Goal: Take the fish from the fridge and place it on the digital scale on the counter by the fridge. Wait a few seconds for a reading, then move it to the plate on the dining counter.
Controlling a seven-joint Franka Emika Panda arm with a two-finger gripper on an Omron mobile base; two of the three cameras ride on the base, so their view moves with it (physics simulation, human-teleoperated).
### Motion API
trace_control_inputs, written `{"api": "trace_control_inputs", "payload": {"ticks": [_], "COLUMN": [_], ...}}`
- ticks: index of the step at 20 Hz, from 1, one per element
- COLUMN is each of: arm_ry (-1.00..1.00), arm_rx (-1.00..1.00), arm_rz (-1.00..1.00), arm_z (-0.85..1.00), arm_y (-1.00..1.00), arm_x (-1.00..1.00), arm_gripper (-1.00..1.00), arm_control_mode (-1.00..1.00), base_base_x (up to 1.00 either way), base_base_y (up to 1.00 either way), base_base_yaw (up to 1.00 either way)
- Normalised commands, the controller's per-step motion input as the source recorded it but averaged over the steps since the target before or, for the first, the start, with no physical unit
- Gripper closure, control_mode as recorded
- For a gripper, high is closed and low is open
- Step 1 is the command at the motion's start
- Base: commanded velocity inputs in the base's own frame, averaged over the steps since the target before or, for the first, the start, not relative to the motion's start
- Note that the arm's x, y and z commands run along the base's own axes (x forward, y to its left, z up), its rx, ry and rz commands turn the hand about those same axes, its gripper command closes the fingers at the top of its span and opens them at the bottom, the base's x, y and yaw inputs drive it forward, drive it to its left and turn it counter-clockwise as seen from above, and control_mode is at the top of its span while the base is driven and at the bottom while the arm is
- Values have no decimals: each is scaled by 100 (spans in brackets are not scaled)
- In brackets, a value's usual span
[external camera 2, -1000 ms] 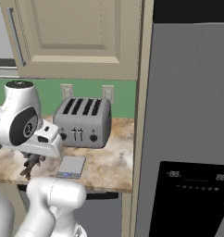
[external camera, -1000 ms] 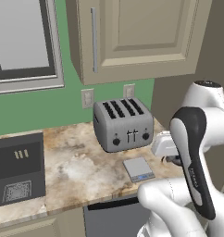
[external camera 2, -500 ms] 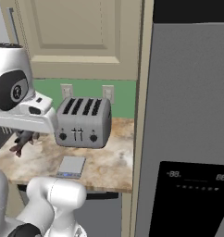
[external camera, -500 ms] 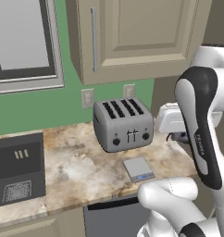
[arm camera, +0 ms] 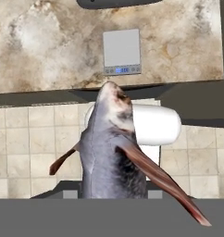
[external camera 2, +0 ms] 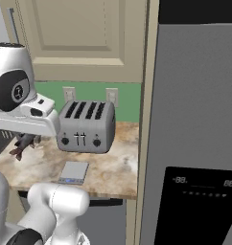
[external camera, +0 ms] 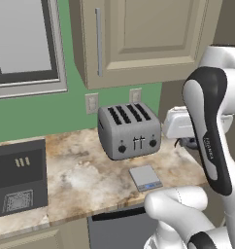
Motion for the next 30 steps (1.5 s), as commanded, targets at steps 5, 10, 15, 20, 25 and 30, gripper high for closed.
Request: {"api": "trace_control_inputs", "payload": {"ticks": [5,10,15,20,25,30], "arm_ry": [0,0,0,0,0,0], "arm_rx": [0,0,0,0,0,0], "arm_rz": [0,0,0,0,0,0], "arm_z": [0,0,0,0,0,0], "arm_y": [0,0,0,0,0,0], "arm_x": [0,0,0,0,0,0], "arm_gripper": [100,100,100,100,100,100], "arm_control_mode": [100,100,100,100,100,100], "base_base_x": [-49,-100,-50,2,5,40], "base_base_y": [4,29,54,88,88,53], "base_base_yaw": [0,2,12,53,76,82]}}
